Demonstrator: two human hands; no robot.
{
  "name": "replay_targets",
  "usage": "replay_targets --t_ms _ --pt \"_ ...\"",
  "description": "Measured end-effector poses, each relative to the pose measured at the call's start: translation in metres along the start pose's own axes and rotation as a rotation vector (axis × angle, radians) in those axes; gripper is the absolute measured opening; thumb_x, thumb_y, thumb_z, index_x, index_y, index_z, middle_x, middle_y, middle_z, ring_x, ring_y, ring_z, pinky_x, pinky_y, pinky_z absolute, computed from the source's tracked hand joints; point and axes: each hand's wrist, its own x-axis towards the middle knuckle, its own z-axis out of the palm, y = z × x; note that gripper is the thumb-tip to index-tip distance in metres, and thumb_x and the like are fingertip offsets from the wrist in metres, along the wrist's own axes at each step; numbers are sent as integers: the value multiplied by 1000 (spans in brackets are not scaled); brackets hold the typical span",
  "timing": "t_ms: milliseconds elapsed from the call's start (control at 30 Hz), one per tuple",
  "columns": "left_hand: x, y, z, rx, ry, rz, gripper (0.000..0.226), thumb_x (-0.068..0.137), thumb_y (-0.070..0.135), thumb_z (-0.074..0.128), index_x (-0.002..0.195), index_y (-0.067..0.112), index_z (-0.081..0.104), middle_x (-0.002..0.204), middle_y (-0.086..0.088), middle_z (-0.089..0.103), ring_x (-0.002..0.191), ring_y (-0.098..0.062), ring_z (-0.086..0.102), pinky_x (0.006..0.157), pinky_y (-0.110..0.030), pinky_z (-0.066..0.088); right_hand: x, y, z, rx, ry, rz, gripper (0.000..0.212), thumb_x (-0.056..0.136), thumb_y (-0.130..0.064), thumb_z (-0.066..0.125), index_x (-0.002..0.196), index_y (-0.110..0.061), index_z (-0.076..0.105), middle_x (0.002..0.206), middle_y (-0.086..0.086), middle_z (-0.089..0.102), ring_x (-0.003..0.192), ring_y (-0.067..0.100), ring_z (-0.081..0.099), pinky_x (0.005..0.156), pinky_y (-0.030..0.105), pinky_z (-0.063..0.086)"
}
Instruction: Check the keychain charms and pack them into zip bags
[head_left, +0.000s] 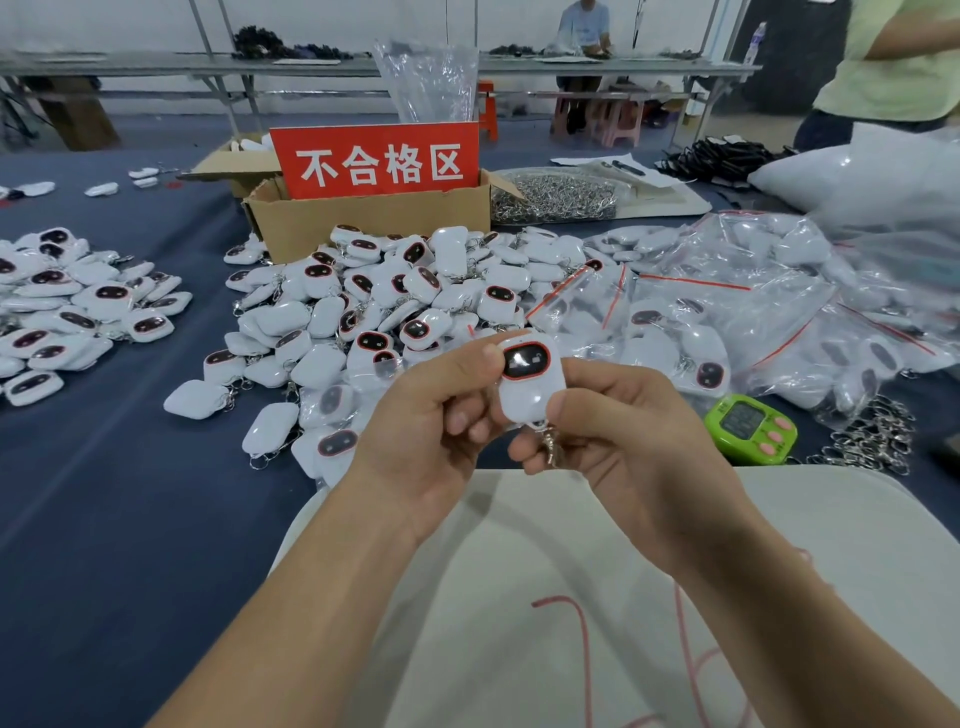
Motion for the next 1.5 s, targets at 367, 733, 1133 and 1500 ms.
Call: replay_targets --t_ms 367,733,1133,1500 --pt "4 -11 0 99 57 85 46 71 26 79 111 2 78 39 9 41 58 -28 28 73 -55 27 3 10 -1 -49 105 -21 22 85 -3 55 81 -2 76 83 20 74 61 22 59 57 25 48" --pt "7 -15 -3 442 275 312 22 78 13 81 84 34 83 52 13 47 47 -5 37 51 -13 35 6 7 -9 -52 418 3 23 84 6 70 94 -10 83 87 14 78 79 21 72 78 28 61" --pt "3 -16 2 403 232 259 45 79 -10 79 108 25 77 94 -3 81 88 -21 78 75 -28 62 6 6 -6 -196 507 -51 27 80 11 75 86 -15 80 85 2 80 70 7 72 65 13 52" --pt "6 -18 3 460 248 318 44 74 -19 77 87 23 80 86 -1 81 81 -16 78 73 -21 59 6 14 -11 -198 399 28 24 83 12 67 91 -9 71 86 11 79 77 26 73 77 34 61"
